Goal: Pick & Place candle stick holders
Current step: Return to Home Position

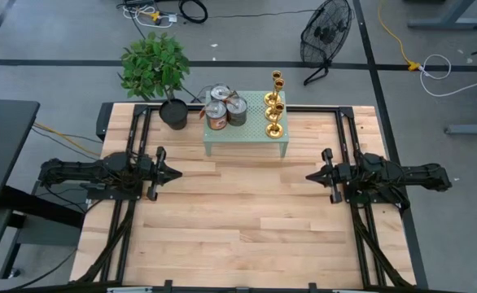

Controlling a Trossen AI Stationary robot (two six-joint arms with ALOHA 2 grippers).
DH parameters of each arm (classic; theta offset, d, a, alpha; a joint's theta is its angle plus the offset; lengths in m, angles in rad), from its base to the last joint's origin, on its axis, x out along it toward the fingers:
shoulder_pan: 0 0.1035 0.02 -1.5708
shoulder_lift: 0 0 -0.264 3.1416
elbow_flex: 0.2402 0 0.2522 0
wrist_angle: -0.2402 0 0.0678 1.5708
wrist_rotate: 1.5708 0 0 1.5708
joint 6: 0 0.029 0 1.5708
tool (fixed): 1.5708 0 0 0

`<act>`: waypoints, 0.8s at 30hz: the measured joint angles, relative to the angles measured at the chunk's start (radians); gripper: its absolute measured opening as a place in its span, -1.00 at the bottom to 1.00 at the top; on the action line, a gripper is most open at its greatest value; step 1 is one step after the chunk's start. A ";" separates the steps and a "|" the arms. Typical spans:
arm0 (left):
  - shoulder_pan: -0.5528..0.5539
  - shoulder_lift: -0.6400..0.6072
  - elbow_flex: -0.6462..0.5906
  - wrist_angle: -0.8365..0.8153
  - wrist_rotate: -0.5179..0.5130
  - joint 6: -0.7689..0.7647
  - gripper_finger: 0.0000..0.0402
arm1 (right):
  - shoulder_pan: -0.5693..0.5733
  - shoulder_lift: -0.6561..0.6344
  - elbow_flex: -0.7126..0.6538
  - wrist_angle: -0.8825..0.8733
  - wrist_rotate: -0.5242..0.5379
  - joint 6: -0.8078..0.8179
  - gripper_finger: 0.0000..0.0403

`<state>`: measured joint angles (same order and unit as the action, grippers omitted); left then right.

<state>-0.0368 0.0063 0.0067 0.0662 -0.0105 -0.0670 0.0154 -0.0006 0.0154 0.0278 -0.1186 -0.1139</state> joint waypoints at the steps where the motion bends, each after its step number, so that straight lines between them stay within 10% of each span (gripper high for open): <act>1: 0.000 0.000 0.000 0.000 0.000 0.000 -0.85 | 0.000 0.000 0.000 -0.001 0.006 0.000 -1.00; 24: 0.000 0.000 0.000 0.000 0.000 0.000 -0.85 | -0.027 0.003 0.000 -0.002 0.007 0.026 -0.96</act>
<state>-0.0367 0.0063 0.0066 0.0658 -0.0105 -0.0668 -0.0116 0.0021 0.0158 0.0261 -0.1120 -0.0879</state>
